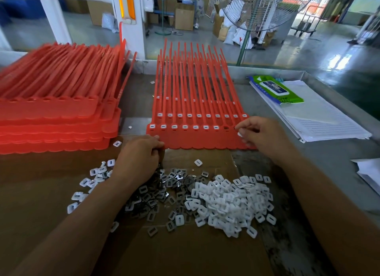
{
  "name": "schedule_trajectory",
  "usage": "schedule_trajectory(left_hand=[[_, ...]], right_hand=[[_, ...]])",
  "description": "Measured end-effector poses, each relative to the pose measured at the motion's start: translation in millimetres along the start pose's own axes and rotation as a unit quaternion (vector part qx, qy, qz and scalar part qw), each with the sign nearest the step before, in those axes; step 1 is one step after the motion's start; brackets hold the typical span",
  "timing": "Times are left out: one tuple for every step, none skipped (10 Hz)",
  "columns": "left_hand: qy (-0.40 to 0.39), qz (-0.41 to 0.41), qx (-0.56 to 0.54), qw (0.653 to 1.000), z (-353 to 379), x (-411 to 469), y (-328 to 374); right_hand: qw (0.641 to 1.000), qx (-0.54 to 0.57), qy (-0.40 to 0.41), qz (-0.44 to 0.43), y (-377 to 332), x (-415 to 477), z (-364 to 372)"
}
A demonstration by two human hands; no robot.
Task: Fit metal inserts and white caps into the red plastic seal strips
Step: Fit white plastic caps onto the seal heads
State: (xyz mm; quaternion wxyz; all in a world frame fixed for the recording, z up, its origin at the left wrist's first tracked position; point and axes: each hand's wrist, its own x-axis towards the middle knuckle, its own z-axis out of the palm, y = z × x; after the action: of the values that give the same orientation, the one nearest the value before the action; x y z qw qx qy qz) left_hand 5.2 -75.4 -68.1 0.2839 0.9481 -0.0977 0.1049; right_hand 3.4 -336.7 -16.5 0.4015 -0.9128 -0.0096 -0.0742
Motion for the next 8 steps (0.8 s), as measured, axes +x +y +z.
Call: schedule_trajectory(left_hand=[[0.000, 0.002, 0.002, 1.000, 0.1, 0.3, 0.3], [-0.001, 0.002, 0.003, 1.000, -0.1, 0.3, 0.3], [-0.001, 0.002, 0.000, 1.000, -0.5, -0.2, 0.9], [0.003, 0.003, -0.006, 1.000, -0.2, -0.1, 1.5], [0.006, -0.001, -0.012, 1.000, -0.3, -0.2, 1.8], [0.007, -0.001, -0.011, 1.000, -0.3, -0.8, 1.5], [0.005, 0.000, -0.007, 1.000, -0.4, -0.1, 1.8], [0.007, 0.003, -0.003, 1.000, -0.2, 0.5, 2.1]], right_hand=[[1.000, 0.013, 0.017, 0.021, 4.7, 17.4, 7.8], [0.999, -0.029, 0.026, 0.024, 7.3, 33.8, 15.5], [0.997, -0.065, 0.020, 0.022, 8.6, 45.9, 21.3], [0.994, -0.098, 0.021, 0.037, 11.9, 53.1, 24.9], [0.994, -0.094, 0.011, 0.050, 15.2, 57.1, 26.3], [0.993, -0.107, -0.013, 0.051, 15.3, 58.0, 26.8], [0.991, -0.119, -0.024, 0.051, 14.8, 58.4, 25.6], [0.990, -0.126, -0.029, 0.051, 13.9, 57.7, 26.1]])
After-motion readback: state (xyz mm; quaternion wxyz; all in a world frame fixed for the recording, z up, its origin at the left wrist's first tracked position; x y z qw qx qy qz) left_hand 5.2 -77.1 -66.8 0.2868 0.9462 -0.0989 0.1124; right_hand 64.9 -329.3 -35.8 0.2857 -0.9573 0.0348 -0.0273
